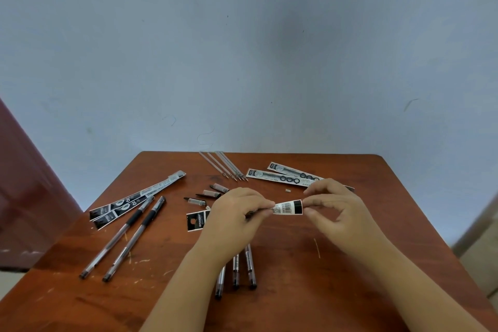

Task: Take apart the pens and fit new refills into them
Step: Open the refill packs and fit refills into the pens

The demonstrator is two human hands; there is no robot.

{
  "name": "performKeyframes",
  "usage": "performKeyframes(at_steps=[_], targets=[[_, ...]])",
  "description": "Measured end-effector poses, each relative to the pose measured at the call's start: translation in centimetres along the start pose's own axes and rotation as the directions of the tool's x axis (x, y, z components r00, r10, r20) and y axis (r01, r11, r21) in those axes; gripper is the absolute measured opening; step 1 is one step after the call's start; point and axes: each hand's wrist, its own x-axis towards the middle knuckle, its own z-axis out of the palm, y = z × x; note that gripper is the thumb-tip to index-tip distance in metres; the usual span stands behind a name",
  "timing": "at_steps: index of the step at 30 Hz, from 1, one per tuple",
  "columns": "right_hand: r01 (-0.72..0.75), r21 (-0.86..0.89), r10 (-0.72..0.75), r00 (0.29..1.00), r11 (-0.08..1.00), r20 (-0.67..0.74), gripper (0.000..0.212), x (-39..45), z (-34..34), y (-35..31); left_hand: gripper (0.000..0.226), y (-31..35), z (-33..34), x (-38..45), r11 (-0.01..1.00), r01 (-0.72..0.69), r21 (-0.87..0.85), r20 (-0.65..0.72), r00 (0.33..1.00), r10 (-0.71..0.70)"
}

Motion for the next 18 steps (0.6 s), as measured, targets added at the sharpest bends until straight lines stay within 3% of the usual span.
performKeyframes(at_steps=[4,8,12,14,18], targets=[[-0.160,0.218,0.149,0.987,0.963,0.065,0.023,0.1,-0.7,-0.9,0.019,0.5,0.0,0.1,0.996,-0.005,-0.084,-0.004,1.000,0.005],[-0.214,0.251,0.164,0.965,0.944,0.206,0.026,0.0,-0.8,-1.1,0.020,0.4,0.1,0.0,0.995,-0.003,-0.096,-0.029,1.000,0.001],[-0.226,0.219,0.203,0.971,0.949,0.124,0.015,0.0,-0.5,-1.1,0.021,0.3,0.3,-0.1,0.998,-0.013,-0.065,-0.019,1.000,0.012],[-0.207,0.195,0.194,0.978,0.959,0.082,0.020,0.1,-0.5,-0.9,0.018,0.1,0.1,0.0,0.999,-0.015,-0.031,-0.024,1.000,0.014],[-0.073,-0.044,0.070,0.995,0.996,-0.076,0.012,0.1,-0.6,0.2,0.020,-0.6,-0.9,0.0,0.998,0.057,0.029,-0.049,0.997,-0.055]])
